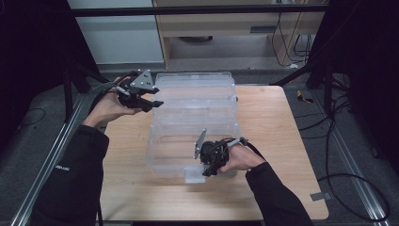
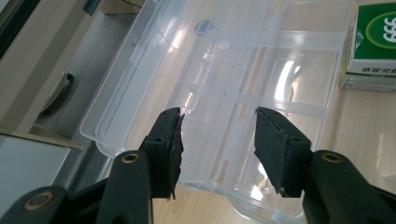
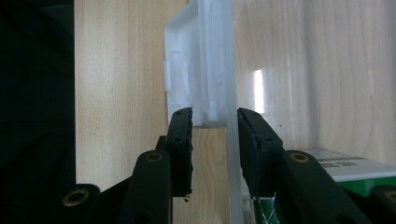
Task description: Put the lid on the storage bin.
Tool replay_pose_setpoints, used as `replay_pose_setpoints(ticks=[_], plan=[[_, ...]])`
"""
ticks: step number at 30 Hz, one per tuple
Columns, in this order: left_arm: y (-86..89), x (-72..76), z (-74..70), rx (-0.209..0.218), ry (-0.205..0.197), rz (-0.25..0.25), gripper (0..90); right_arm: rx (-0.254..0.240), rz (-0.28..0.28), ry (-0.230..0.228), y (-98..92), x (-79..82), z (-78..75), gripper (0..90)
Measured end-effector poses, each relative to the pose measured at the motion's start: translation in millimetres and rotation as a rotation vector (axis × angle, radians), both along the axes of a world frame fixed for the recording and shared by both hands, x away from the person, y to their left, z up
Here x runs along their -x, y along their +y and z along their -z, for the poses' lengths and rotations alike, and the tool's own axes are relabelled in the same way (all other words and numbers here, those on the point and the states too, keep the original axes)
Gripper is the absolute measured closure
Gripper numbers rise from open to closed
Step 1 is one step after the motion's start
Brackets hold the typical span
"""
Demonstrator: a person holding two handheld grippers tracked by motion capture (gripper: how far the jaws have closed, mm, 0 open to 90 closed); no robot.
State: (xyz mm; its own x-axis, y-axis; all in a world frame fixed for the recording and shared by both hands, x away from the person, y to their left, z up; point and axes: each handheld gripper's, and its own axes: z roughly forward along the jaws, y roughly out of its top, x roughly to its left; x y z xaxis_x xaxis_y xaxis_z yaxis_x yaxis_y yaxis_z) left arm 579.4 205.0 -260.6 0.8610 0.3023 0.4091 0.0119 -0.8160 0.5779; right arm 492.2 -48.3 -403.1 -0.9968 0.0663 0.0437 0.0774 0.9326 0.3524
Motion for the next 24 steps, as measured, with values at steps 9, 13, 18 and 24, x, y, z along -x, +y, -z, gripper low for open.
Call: replay_pose_setpoints(ticks=[9,13,18,24], plan=[[-10.3,-11.5,7.6,-0.078,0.032,0.040,53.9,0.006,-0.002,0.003,0.7,0.3,-0.5,67.0],[-18.3,-16.0,10.7,-0.104,0.038,0.057,54.3,0.008,-0.001,0.002,0.8,0.6,-0.6,67.1],[-32.2,-19.6,13.9,-0.135,0.029,0.090,55.7,0.006,-0.002,0.001,0.5,0.2,-0.5,67.1],[-43.9,-20.6,19.4,-0.177,0.008,0.106,59.7,0.004,-0.005,0.000,0.5,-0.1,-0.2,67.1]])
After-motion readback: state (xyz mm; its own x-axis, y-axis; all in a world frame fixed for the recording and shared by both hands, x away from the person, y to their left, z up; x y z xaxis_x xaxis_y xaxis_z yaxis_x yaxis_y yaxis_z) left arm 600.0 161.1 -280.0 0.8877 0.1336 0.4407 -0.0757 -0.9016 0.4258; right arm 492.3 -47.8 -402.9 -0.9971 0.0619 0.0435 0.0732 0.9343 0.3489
